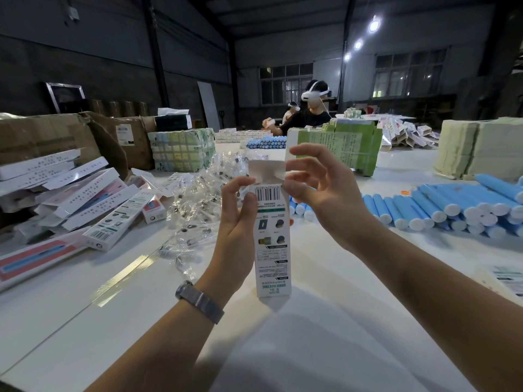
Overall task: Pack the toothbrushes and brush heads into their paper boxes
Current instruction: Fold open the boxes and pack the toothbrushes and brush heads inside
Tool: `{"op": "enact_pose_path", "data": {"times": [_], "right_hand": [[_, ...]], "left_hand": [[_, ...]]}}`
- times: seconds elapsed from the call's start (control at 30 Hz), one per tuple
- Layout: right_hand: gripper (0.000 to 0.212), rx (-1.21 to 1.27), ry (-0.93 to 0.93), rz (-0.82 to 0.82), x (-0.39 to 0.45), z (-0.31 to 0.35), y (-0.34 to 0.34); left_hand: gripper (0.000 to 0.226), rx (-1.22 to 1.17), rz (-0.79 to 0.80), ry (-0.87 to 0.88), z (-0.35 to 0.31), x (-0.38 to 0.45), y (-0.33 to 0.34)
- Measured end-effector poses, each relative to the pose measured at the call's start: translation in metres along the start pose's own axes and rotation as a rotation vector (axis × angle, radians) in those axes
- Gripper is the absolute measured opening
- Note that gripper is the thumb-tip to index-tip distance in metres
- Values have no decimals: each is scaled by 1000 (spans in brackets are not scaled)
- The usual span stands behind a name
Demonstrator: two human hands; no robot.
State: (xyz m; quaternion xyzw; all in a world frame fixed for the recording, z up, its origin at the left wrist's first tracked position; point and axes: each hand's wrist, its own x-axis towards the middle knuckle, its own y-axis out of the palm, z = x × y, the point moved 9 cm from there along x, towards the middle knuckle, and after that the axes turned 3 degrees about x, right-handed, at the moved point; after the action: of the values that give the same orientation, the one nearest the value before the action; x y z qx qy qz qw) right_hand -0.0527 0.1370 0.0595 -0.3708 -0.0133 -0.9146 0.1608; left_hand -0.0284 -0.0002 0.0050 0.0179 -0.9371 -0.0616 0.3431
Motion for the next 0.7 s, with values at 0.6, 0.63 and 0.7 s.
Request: {"op": "enact_pose_path", "data": {"times": [0.6, 0.63, 0.7], "right_hand": [[25, -77, -43, 44, 0, 9, 8], [27, -86, -45, 47, -1, 9, 8], [27, -115, -52, 48, -1, 10, 9]], "left_hand": [[16, 10, -3, 36, -4, -1, 4], [16, 6, -7, 40, -4, -1, 3], [15, -7, -14, 45, -5, -1, 3]]}}
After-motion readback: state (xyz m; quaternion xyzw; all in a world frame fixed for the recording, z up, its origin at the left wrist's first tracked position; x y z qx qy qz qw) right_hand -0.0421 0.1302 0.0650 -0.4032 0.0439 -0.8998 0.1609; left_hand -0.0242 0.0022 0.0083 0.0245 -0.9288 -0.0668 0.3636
